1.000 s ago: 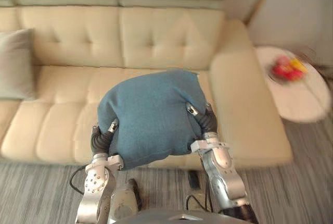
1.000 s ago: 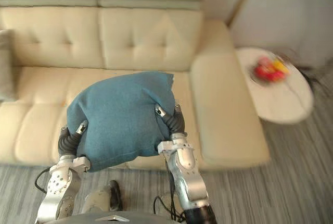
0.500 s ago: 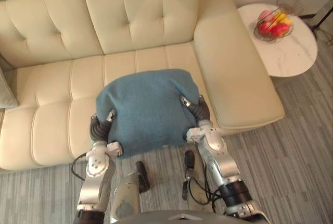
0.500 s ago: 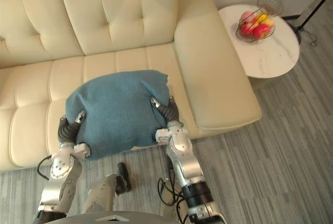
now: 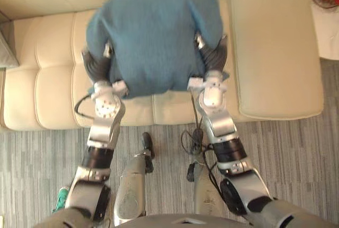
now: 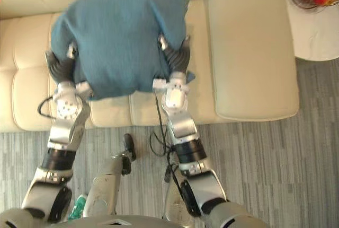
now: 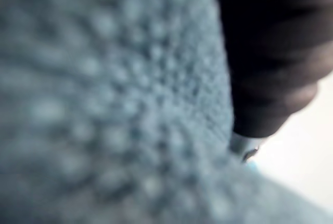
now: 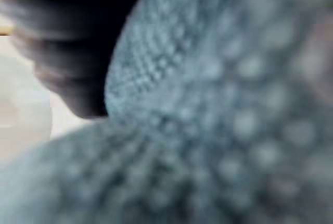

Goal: Pick up cushions and gather them together orderly.

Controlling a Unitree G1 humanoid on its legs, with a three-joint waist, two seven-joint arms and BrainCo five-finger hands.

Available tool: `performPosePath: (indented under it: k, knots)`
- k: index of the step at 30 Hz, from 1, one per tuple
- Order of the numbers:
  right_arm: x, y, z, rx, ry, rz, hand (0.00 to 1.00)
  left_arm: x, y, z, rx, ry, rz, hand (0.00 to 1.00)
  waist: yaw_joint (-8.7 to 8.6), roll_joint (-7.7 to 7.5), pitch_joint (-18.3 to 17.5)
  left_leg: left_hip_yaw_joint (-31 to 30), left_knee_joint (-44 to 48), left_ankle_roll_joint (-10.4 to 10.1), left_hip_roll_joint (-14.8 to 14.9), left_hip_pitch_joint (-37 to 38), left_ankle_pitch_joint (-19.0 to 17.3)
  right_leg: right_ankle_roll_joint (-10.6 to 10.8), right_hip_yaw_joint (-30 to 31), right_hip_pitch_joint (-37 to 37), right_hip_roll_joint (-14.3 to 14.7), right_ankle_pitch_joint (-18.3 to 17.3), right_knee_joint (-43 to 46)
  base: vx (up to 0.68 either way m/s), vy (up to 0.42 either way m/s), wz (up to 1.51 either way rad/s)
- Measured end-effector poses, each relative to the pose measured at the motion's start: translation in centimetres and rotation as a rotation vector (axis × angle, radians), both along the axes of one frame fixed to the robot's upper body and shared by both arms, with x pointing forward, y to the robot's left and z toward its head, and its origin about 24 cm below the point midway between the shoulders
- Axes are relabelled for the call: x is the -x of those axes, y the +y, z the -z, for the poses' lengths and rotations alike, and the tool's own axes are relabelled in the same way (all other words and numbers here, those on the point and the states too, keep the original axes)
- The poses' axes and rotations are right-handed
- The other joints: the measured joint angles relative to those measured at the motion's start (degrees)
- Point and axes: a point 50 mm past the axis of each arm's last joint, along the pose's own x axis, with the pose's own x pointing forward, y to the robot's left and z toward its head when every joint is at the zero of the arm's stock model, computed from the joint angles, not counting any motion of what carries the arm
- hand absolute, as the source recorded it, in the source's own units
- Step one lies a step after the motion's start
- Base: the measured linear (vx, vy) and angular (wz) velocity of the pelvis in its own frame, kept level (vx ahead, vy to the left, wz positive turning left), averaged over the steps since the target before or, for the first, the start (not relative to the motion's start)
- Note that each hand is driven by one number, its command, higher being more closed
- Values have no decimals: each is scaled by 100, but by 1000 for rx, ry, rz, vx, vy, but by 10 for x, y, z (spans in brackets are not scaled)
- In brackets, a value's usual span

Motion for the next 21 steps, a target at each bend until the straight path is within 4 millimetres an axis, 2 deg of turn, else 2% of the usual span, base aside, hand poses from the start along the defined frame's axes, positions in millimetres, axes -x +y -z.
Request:
performPosePath:
  k: [1, 2, 3, 4, 5, 6, 7, 10, 11, 13, 15, 21]
  knots:
    - [0, -1, -15, -12, -45, 27, 100, -5, -1, -21, -29, -53, -7, 100, 4, -6, 21, -30, -176, -11, -21, -55, 140, -34, -40, -80, -4, 56, -73, -15, -51, 27]
    - [0, -2, -22, -19, -69, 42, 100, -6, -3, -32, -43, -79, -7, 100, 5, -8, 47, -45, -271, -23, -34, -64, 205, -47, -65, -86, -1, 97, -146, -18, -31, 20]
    - [2, -2, -38, -41, -120, 60, 100, -8, -6, -56, -77, -141, -14, 100, 6, -8, 139, -73, -452, -29, -61, -67, 329, -63, -101, -90, 10, 186, -274, -27, -29, 19]
    - [5, -2, -62, -71, -197, 95, 100, -8, -6, -92, -101, -231, -28, 100, -2, -8, 218, -135, -695, -51, -109, -145, 519, -93, -122, -244, 18, 242, -302, -36, -19, 16]
    - [5, -1, -69, -84, -214, 107, 100, -7, -7, -104, -103, -259, -32, 100, -9, -11, 239, -139, -764, -55, -116, -171, 564, -98, -124, -300, 21, 252, -301, -35, -7, 11]
    - [4, -1, -81, -111, -239, 120, 100, -5, -10, -123, -104, -310, -31, 100, -33, -11, 239, -150, -893, -61, -118, -242, 669, -121, -124, -423, 19, 290, -301, -41, -1, 8]
    - [4, -3, -99, -145, -273, 155, 100, 0, -15, -152, -103, -380, -32, 100, -49, -12, 240, -160, -1144, -65, -138, -304, 832, -127, -126, -585, 21, 318, -302, -35, -3, 9]
    - [10, -4, -130, -202, -339, 178, 100, 11, -22, -197, -102, -475, -35, 100, -97, -11, 240, -165, -1584, -82, -148, -436, 1118, -134, -145, -886, 37, 354, -303, -34, -1, 7]
    - [15, -3, -143, -218, -379, 181, 0, 17, -23, -212, -103, -516, -38, 0, -127, -11, 240, -171, -1743, -80, -149, -528, 1226, -147, -166, -1041, 52, 377, -304, -34, 15, 6]
    - [19, -4, -157, -228, -419, 198, 0, 25, -23, -224, -87, -557, -36, 0, -145, -11, 240, -188, -1810, -90, -143, -742, 1310, -152, -193, -1272, 60, 418, -305, -9, 40, 7]
    - [19, -6, -165, -222, -427, 213, 0, 25, -22, -227, -66, -562, -35, 0, -149, -10, 240, -217, -1809, -97, -139, -922, 1344, -155, -226, -1427, 59, 423, -305, 19, 58, 10]
    - [-11, -18, -183, -103, -256, 177, 0, -13, -15, -200, 27, -354, -15, 0, -121, -10, 240, -364, -1808, -171, -55, -1394, 1438, -156, -382, -1778, 123, 424, -304, 45, 76, 12]
